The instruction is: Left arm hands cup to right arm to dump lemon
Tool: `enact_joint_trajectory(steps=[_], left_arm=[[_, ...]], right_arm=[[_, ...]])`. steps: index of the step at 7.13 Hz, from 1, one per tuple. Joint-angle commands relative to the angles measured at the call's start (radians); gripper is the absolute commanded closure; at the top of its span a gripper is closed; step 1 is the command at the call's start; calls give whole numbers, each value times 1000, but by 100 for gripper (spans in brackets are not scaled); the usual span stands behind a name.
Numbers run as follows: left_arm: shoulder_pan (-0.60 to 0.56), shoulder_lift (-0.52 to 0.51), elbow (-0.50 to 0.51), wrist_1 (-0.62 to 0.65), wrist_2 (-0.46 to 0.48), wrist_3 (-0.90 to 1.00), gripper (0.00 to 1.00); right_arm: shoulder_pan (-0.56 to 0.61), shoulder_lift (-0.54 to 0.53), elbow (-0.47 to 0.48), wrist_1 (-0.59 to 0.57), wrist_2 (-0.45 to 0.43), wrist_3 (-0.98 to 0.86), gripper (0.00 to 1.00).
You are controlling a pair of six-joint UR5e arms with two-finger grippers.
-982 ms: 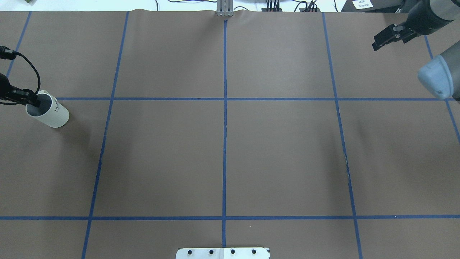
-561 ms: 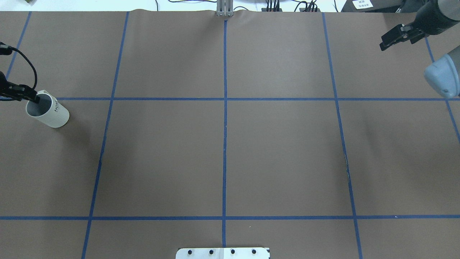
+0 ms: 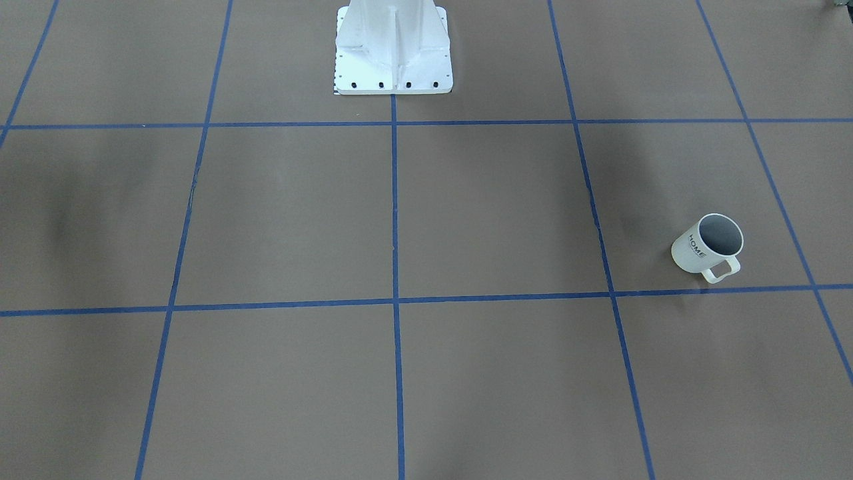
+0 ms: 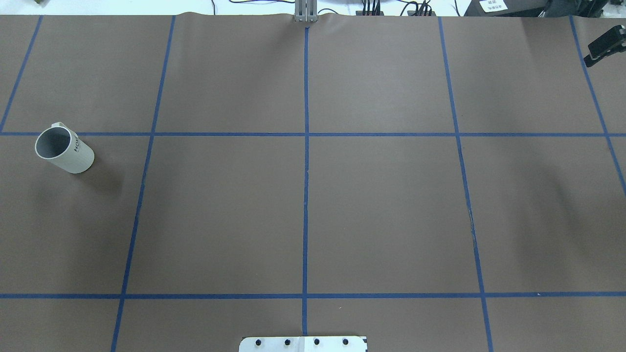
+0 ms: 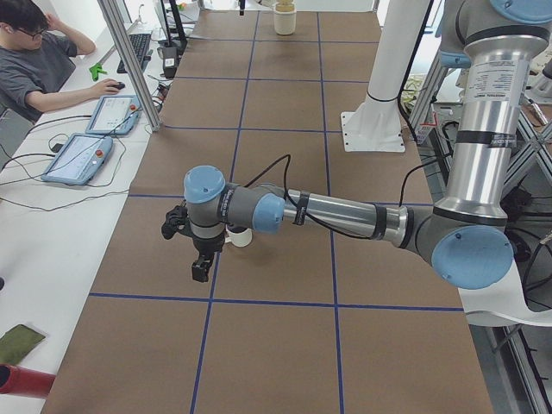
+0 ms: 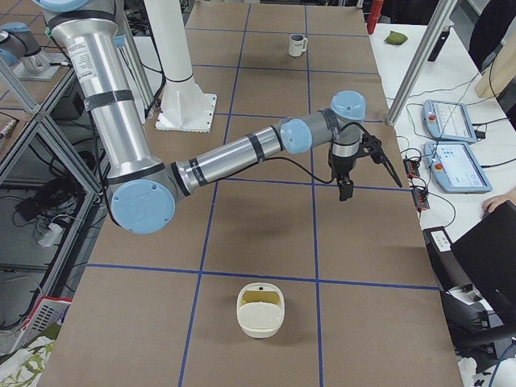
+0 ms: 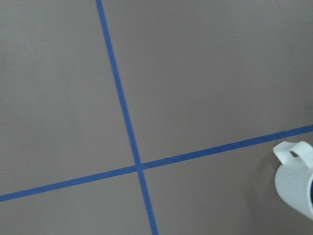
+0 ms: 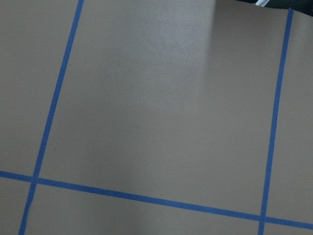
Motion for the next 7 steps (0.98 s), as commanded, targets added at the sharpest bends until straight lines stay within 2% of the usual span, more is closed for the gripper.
enact_joint_trajectory(steps=[1,2,4,7], left_arm=[[-33,37,17,43,-6,58,0],[-36,39,19,40,-9,61,0],[-37,39,4,46,-14,63,0],[-39,46,8,47,-17,58,0]], right_arm=[[29,-7,-12,-77,45,-11,0],[40,-18,-10,-102,51,-42,0],[50,-125,-3,-108,39,-184,0],[132,-277,31,-87,54,-186,0]])
